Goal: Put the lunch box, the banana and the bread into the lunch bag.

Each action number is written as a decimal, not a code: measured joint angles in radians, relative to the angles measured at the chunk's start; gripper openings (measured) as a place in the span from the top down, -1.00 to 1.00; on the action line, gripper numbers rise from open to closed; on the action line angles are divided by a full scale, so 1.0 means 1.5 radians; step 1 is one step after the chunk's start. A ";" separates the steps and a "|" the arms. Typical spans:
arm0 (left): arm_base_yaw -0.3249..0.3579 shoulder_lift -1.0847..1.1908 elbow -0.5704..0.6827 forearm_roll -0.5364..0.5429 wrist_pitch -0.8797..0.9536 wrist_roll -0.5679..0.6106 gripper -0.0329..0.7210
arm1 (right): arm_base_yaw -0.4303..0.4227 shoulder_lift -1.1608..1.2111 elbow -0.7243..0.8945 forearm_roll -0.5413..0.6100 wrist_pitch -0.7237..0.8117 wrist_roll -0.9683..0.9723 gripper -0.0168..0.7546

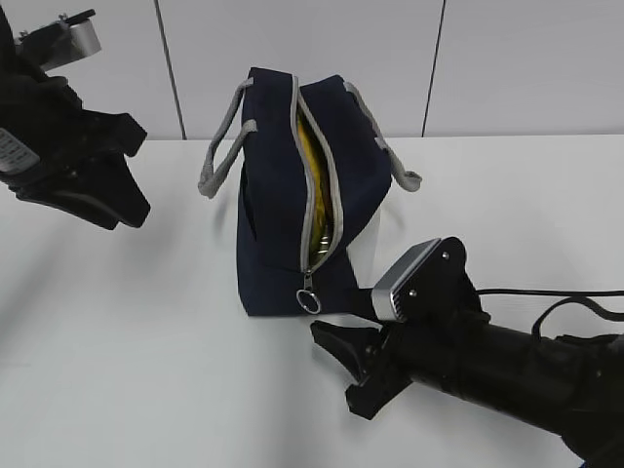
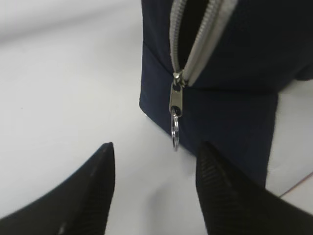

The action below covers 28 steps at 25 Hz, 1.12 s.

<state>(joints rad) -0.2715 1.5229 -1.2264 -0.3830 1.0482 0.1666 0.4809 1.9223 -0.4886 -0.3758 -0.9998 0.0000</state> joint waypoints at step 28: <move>0.000 0.000 0.000 0.001 0.001 0.000 0.29 | 0.000 0.098 -0.096 -0.003 -0.014 0.000 0.83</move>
<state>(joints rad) -0.2715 1.5229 -1.2264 -0.3821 1.0491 0.1666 0.4809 2.0690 -0.6331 -0.3797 -1.0209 0.0000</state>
